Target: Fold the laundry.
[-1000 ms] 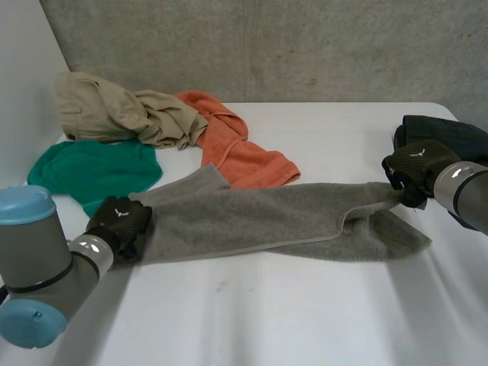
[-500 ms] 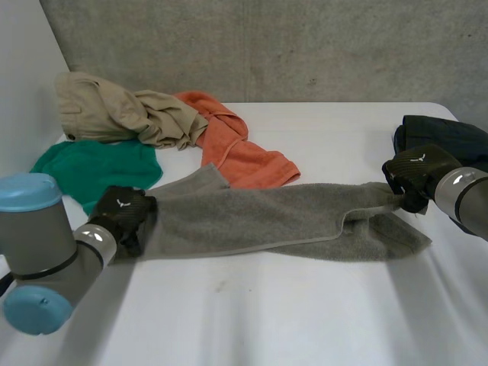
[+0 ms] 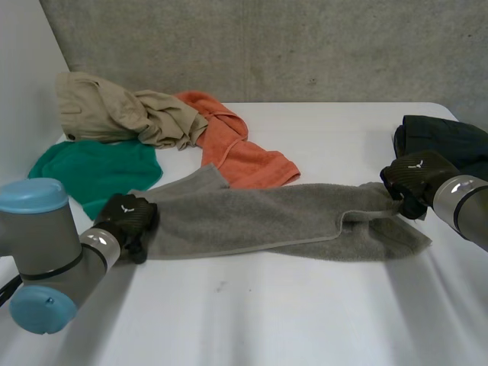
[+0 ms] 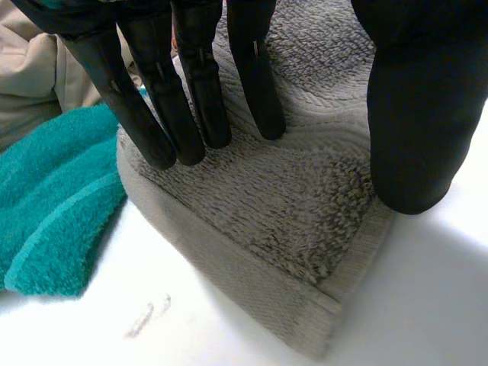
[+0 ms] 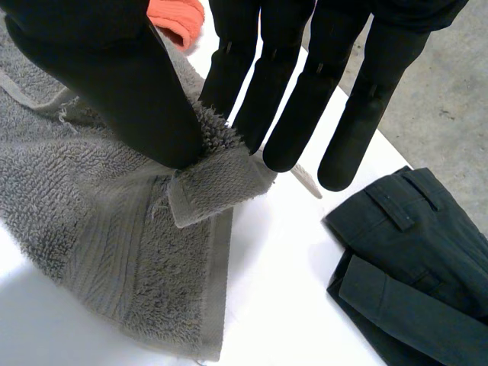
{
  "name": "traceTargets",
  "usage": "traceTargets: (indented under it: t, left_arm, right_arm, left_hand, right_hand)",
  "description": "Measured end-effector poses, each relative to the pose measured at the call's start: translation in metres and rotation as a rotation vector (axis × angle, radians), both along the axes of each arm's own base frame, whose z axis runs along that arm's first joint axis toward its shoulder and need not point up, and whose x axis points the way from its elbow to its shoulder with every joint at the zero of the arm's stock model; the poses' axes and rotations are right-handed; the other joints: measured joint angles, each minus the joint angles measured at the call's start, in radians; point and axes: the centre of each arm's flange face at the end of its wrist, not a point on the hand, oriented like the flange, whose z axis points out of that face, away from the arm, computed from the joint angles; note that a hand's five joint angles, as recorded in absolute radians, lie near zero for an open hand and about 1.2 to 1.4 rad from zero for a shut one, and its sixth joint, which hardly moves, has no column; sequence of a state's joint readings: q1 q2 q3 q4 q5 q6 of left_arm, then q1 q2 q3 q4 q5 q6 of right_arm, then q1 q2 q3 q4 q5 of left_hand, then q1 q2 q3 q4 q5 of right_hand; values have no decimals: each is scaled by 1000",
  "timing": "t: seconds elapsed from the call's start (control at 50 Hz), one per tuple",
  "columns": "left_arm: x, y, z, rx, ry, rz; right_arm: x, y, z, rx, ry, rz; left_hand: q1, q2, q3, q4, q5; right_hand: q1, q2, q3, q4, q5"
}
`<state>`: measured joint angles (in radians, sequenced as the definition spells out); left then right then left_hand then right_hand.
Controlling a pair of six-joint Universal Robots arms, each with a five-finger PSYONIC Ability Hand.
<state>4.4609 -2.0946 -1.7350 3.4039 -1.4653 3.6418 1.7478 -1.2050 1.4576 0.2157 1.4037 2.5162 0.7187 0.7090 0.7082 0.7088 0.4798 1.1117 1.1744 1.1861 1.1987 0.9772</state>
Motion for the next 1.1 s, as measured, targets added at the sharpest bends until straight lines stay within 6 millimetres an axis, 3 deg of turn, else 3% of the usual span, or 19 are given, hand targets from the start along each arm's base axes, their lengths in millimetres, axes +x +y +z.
traceTargets:
  t: [0.24,0.32,0.44,0.56,0.58,0.64,0.66,0.68,0.78,0.84,0.92,1.02,1.1]
  left_arm:
    - [-9,-15,1,-45,-1,-13]
    - [-11,-20,1,-55,3,-16]
    - [-8,-23,17,-92,22,4]
    - [0,-6,76,-182,104,37]
    - [2,3,100,-216,142,42]
    - [9,26,147,-280,228,42]
    - [10,30,154,-291,243,40]
    - [14,42,174,-317,285,34]
    - [25,61,213,-346,377,18]
    - [29,54,214,-303,388,27]
    - [26,33,198,-214,373,48]
    - [10,-6,159,-95,311,73]
    - [-9,-38,142,-103,277,76]
  right_arm:
    - [-3,2,-5,7,12,6]
    - [-3,3,-6,11,16,12]
    - [-5,2,-5,4,22,8]
    - [-18,-3,19,-47,27,-31]
    - [-23,-2,30,-64,32,-44]
    - [-37,4,66,-116,44,-82]
    - [-38,5,70,-121,45,-85]
    - [-44,11,88,-145,50,-103]
    - [-59,28,129,-181,56,-144]
    - [-61,31,134,-150,53,-143]
    - [-57,25,122,-75,49,-113]
    - [-40,5,85,41,70,-45]
    - [-27,-22,64,15,96,-40]
  left_hand:
    - [150,157,150,149,194]
    - [391,392,388,383,426]
    - [432,485,479,484,500]
    - [432,485,479,484,500]
    - [432,485,479,484,500]
    - [432,485,480,485,500]
    - [432,485,480,485,500]
    - [432,486,480,485,500]
    - [432,486,480,485,500]
    - [432,486,480,485,500]
    - [432,486,480,485,500]
    - [432,486,480,485,500]
    - [432,488,481,485,500]
  right_hand:
    - [0,0,0,0,0]
    - [0,0,0,0,0]
    - [0,0,0,0,0]
    - [0,0,5,0,0]
    - [0,0,5,0,0]
    - [0,0,5,0,0]
    - [0,0,5,0,0]
    - [0,0,5,0,0]
    - [0,0,5,0,8]
    - [0,0,5,0,14]
    - [0,0,5,0,14]
    - [0,0,5,0,15]
    - [0,0,5,1,14]
